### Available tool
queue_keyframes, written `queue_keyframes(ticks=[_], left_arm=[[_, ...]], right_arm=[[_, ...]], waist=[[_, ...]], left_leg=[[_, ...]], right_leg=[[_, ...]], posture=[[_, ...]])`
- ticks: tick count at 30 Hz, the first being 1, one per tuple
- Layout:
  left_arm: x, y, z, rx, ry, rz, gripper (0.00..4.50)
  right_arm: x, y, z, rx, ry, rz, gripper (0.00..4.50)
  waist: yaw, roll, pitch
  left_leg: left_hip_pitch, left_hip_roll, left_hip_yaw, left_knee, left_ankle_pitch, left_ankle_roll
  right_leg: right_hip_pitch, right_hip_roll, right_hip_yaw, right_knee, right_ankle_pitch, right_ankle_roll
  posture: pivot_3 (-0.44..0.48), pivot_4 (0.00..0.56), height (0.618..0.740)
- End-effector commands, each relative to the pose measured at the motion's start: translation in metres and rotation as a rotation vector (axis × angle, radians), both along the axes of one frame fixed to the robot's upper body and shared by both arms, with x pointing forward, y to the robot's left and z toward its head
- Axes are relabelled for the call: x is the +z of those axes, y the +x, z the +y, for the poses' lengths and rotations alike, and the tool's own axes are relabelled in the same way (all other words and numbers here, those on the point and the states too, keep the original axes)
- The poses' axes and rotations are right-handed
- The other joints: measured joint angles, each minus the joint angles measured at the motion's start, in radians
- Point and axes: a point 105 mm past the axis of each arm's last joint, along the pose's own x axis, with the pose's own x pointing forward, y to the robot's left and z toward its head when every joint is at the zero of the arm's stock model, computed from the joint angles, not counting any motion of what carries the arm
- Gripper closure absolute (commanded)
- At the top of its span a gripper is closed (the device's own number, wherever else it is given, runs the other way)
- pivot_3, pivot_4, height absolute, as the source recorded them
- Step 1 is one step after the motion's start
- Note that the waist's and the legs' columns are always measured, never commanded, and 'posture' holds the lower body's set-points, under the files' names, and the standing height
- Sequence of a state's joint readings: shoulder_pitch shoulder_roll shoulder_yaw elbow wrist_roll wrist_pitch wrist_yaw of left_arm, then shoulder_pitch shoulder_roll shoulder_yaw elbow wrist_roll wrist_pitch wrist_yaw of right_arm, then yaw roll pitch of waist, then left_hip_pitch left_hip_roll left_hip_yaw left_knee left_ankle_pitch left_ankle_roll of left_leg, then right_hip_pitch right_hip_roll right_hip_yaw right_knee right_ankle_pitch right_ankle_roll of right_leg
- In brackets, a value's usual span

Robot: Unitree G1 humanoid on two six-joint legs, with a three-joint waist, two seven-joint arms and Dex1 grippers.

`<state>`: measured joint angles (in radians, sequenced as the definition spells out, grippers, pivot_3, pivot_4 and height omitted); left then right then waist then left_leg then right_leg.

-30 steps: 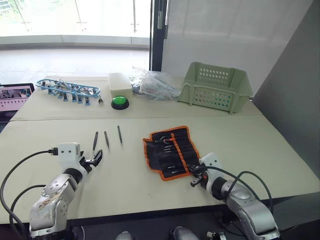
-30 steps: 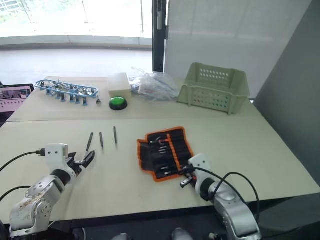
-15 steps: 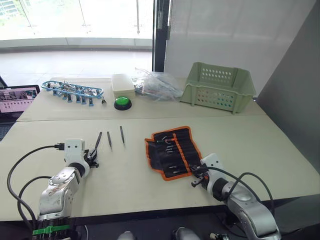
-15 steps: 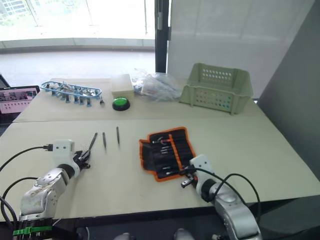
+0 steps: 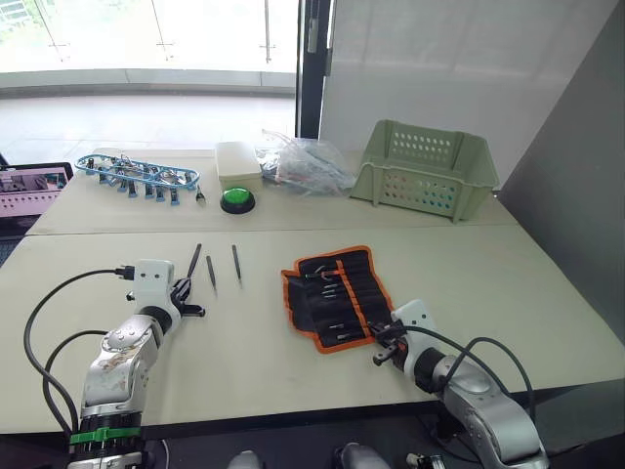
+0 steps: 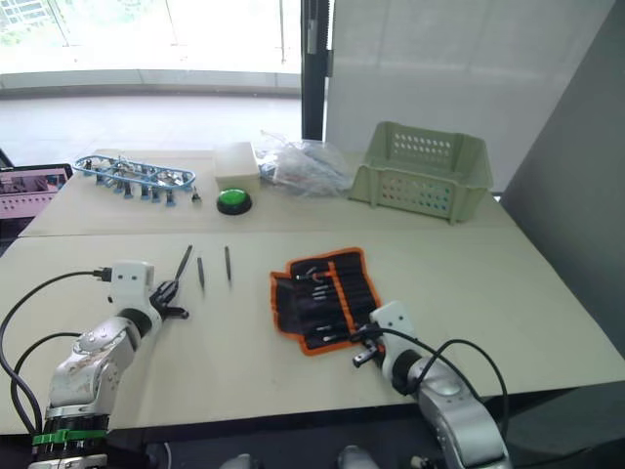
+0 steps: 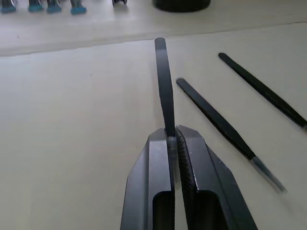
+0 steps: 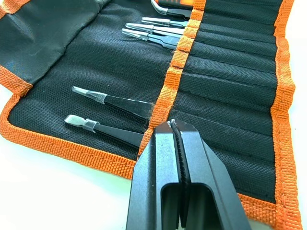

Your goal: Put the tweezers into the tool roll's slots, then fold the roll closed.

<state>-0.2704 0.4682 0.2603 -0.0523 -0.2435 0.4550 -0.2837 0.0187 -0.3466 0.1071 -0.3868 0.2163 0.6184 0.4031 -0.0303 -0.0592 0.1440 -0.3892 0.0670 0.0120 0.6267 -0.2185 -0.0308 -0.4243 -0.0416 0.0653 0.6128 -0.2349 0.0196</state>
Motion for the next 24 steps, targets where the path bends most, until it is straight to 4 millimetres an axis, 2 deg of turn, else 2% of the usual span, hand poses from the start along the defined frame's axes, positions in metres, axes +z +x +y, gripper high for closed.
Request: queue_keyframes(ticks=[1,2,4,6,9,10,13,17,24], left_arm=[[0.051,0.003,-0.052,-0.283,0.001,-0.139,4.46],[0.052,0.000,-0.071,-0.399,-0.002,-0.116,4.46],[0.051,-0.007,-0.094,-0.545,0.006,-0.075,4.46],[0.042,-0.022,-0.126,-0.774,0.064,0.022,4.46],[0.028,-0.039,-0.152,-0.987,0.136,0.160,4.46],[0.019,-0.042,-0.158,-1.046,0.209,0.222,4.46],[0.008,-0.044,-0.164,-1.109,0.321,0.323,4.46],[0.009,-0.036,-0.175,-1.136,0.391,0.377,4.46],[0.006,-0.019,-0.178,-1.127,0.509,0.397,4.46]], right_arm=[[-0.032,-0.009,-0.001,-0.006,-0.039,0.145,4.50],[-0.032,-0.010,0.001,0.000,-0.039,0.147,4.50],[-0.032,-0.009,0.003,0.007,-0.038,0.149,4.50],[-0.033,-0.009,0.004,0.013,-0.043,0.152,4.50],[-0.033,-0.007,0.005,0.017,-0.045,0.151,4.50],[-0.033,-0.007,0.007,0.018,-0.043,0.149,4.50],[-0.032,-0.007,0.010,0.020,-0.040,0.146,4.50],[-0.033,-0.008,0.013,0.013,-0.031,0.145,4.50],[-0.033,-0.009,0.014,-0.005,-0.023,0.138,4.50]], waist=[[-0.001,-0.001,0.000],[-0.001,-0.001,0.000],[-0.010,-0.001,0.000],[-0.019,-0.002,-0.001],[-0.026,-0.003,-0.001],[-0.027,-0.003,-0.001],[-0.033,-0.002,0.000],[-0.036,-0.001,0.000],[-0.040,-0.001,0.000]], left_leg=[[0.000,0.000,0.000,0.000,0.000,0.000],[0.000,0.000,0.001,0.000,0.000,0.000],[0.000,-0.001,0.002,0.001,0.000,0.000],[0.000,0.000,0.004,0.000,0.000,0.000],[0.001,0.001,0.003,-0.001,0.003,0.005],[0.001,0.001,0.003,-0.001,0.003,0.006],[0.001,0.001,0.002,0.000,0.004,0.006],[0.001,0.001,0.002,0.000,0.005,0.008],[0.001,0.001,0.002,0.000,0.005,0.009]], right_leg=[[0.000,0.000,0.000,-0.001,0.000,0.000],[0.000,-0.001,0.000,-0.001,0.000,0.000],[0.001,-0.001,0.001,-0.001,0.000,0.001],[0.000,-0.001,0.002,-0.001,0.000,0.001],[0.000,0.001,0.002,0.000,0.000,0.001],[0.000,0.001,0.002,0.000,0.000,0.001],[-0.001,0.002,0.003,0.000,0.000,0.001],[-0.001,0.003,0.004,0.000,0.000,0.001],[-0.001,0.004,0.004,0.001,0.000,0.001]], posture=[[0.000,0.150,0.724],[0.000,0.150,0.724],[0.000,0.150,0.724],[0.000,0.150,0.724],[0.000,0.150,0.724],[0.000,0.150,0.724],[0.000,0.150,0.724],[0.000,0.150,0.724],[0.000,0.150,0.724]])
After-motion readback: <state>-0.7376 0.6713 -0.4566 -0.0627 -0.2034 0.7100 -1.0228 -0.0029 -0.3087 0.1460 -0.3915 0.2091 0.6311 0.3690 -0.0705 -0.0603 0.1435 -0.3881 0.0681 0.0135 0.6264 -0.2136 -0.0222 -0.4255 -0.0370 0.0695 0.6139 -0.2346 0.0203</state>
